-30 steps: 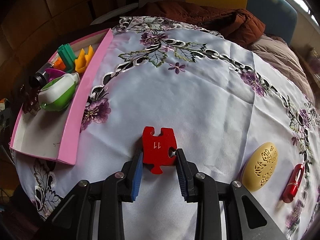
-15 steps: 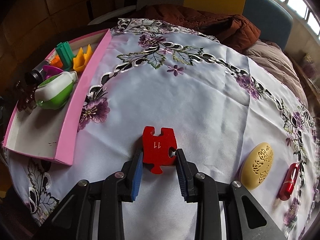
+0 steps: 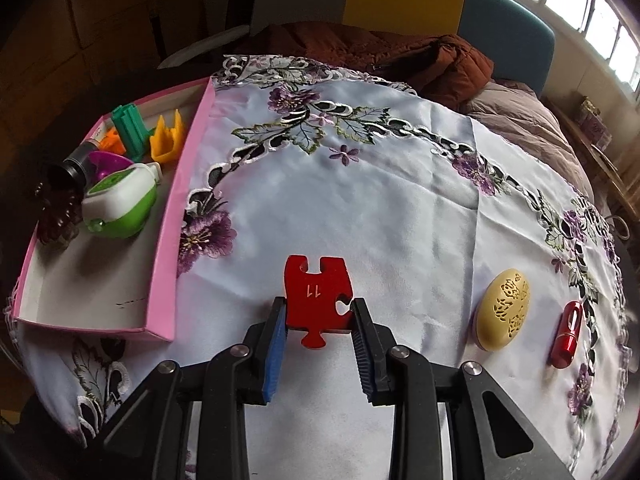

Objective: Organize rigid objects
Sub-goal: 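Carry the red puzzle piece into the tray and open the right tool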

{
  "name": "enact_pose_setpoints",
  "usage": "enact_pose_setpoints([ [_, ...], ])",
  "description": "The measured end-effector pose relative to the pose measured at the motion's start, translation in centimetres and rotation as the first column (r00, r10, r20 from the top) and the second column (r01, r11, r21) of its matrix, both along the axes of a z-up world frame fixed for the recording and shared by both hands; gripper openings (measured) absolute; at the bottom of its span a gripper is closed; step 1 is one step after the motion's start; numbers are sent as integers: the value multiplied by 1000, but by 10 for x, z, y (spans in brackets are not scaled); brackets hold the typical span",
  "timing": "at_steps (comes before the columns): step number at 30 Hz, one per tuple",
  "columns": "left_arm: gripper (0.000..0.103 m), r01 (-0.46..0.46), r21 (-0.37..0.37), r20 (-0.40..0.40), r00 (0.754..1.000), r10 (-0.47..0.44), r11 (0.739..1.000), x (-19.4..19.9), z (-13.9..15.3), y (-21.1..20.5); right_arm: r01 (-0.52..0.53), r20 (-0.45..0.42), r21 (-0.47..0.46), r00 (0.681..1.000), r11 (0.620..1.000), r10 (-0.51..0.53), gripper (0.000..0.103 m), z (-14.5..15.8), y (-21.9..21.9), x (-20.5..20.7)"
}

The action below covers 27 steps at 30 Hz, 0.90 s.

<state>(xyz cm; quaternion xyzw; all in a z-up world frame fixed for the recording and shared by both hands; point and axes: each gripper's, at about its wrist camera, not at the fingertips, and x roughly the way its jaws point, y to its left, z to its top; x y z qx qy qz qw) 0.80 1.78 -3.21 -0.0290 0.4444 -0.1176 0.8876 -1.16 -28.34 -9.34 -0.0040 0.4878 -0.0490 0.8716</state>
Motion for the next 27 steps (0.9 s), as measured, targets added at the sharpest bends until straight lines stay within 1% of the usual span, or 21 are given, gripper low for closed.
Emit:
enact_pose_setpoints([
  [5,35,1,-4,-1,1000,-1,1000,0,-1,1,-16,15,7,1000,1000,15,31,4,13,-3],
  [9,35,-5,-6,0,1000,5,1000,0,-1,1,-28,58,40,998,999,25,31,19,20,-7],
  [12,35,-8,-7,2,1000,8,1000,0,-1,2,-71,96,71,993,995,64,31,34,33,-8],
  [15,35,-12,-10,2,1000,12,1000,0,-1,3,-138,132,95,983,986,125,31,47,54,-7],
  [18,35,-31,-16,6,1000,31,999,1,-1,7,-215,155,126,968,968,195,31,56,78,-5],
  [21,35,-64,-26,15,998,64,998,2,1,16,-289,155,152,952,945,266,31,58,104,0],
  [24,35,-95,-32,11,995,96,995,5,0,25,-340,139,186,938,922,318,31,51,131,10],
  [27,35,-118,-37,6,993,119,992,7,-1,32,-379,112,195,925,905,363,31,38,157,19],
])
